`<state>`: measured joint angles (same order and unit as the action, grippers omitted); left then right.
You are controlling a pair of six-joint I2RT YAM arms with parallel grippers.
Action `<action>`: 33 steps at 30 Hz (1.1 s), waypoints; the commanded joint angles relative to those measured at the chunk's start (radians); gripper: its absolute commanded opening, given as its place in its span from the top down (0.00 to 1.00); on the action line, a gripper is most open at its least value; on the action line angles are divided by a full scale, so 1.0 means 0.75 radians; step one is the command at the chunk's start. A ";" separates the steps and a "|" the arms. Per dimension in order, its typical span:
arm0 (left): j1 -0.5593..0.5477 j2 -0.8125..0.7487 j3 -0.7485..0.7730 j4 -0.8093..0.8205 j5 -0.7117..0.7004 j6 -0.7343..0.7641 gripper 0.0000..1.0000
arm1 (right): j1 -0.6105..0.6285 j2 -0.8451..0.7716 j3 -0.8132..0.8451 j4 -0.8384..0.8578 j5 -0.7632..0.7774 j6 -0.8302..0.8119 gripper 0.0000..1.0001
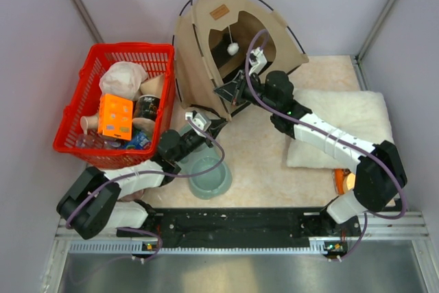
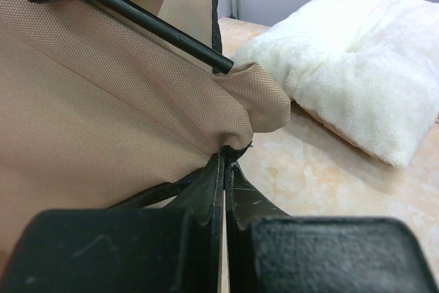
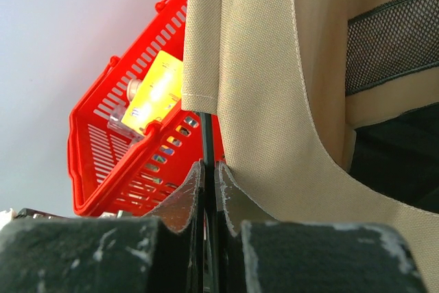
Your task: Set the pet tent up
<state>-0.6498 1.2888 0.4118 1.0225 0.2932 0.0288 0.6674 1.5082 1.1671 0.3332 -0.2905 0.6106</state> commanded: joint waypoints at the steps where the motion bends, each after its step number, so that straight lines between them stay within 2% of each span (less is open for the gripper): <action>1: -0.078 -0.009 -0.077 -0.230 0.251 -0.067 1.00 | -0.094 -0.019 0.076 0.292 0.244 -0.025 1.00; 33: -0.076 -0.047 -0.068 -0.173 0.202 -0.102 1.00 | -0.094 -0.076 -0.073 0.317 0.185 -0.014 1.00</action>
<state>-0.6556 1.2579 0.4026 0.9909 0.2794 0.0254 0.6559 1.4948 1.1137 0.4053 -0.2981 0.6109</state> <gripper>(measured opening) 0.011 0.023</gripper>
